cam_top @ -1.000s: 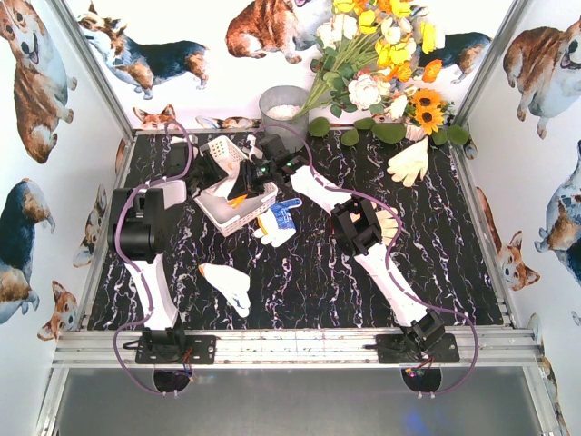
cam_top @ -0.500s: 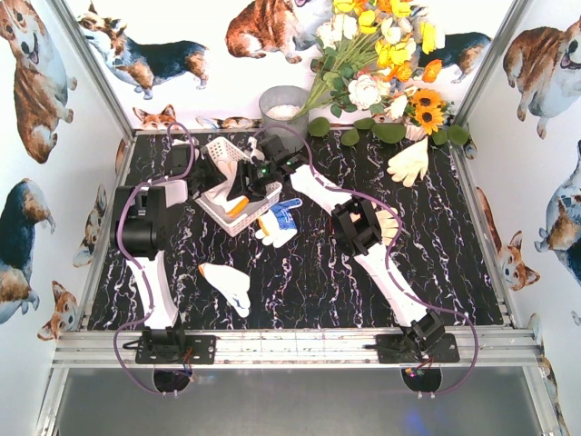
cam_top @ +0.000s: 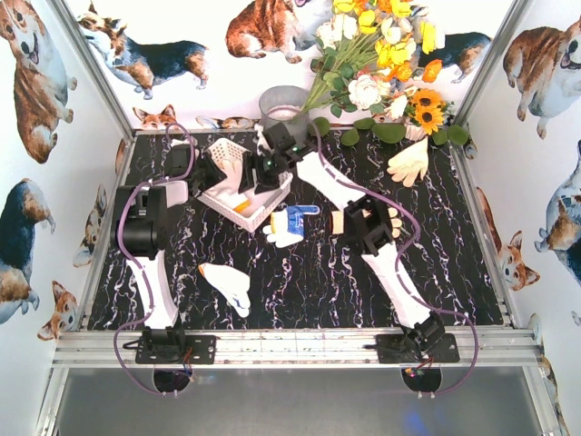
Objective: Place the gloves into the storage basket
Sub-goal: Place the glove in the bin.
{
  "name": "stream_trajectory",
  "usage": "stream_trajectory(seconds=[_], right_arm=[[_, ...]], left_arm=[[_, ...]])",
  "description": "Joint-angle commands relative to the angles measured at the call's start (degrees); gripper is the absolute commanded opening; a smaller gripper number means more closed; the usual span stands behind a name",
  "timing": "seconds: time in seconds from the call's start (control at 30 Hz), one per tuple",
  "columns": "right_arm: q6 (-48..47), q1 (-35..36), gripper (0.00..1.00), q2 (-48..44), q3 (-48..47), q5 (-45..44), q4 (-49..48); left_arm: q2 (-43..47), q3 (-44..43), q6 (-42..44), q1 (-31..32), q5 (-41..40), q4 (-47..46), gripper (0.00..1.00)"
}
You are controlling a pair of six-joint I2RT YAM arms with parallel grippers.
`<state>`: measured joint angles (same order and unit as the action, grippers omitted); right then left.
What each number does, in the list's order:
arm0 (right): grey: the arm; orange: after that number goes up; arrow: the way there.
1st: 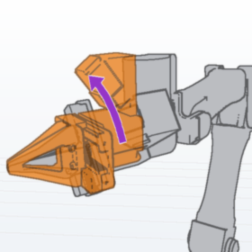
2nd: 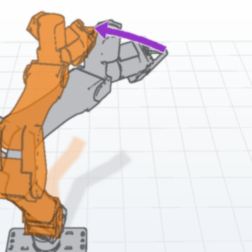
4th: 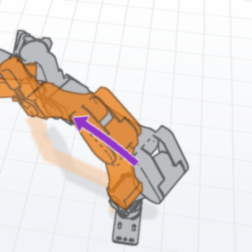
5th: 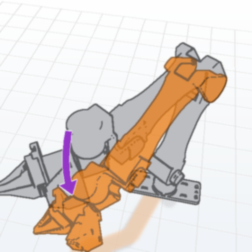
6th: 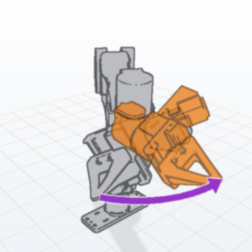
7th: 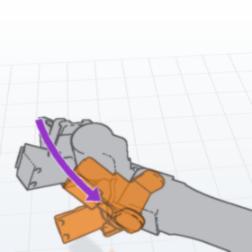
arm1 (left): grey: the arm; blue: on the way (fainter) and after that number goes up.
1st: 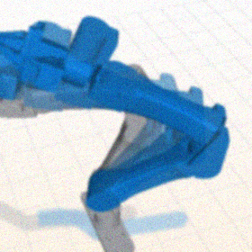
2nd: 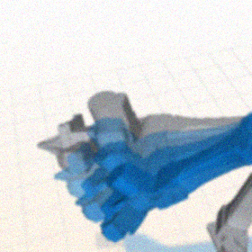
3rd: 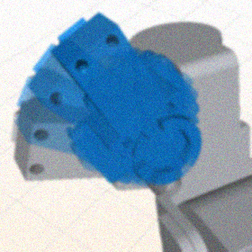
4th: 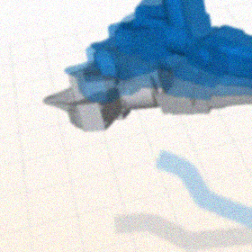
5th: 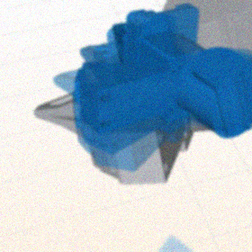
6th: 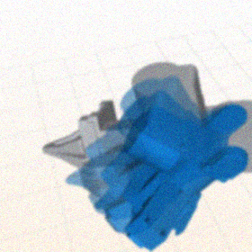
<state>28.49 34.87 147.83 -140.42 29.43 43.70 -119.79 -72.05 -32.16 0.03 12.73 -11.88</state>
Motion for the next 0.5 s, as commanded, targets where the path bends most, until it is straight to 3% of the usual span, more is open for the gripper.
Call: stream_trajectory(seconds=[0.0,0.1,0.47], right_arm=[[-3.8,-0.2,0.66,-10.7,0.9,-3.0,-0.4],[-4.1,-0.2,0.67,-12.8,1.8,-3.1,-0.6],[-3.8,-0.2,0.66,-21.9,13.7,-5.0,-5.2]], left_arm=[[2.5,0.3,2.6,-0.4,-0.9,0.3,0.37],[3.6,-0.7,4.3,-0.3,-1.4,2.9,0.50],[9.3,-0.8,11.8,-0.3,-9.0,9.9,0.71]])
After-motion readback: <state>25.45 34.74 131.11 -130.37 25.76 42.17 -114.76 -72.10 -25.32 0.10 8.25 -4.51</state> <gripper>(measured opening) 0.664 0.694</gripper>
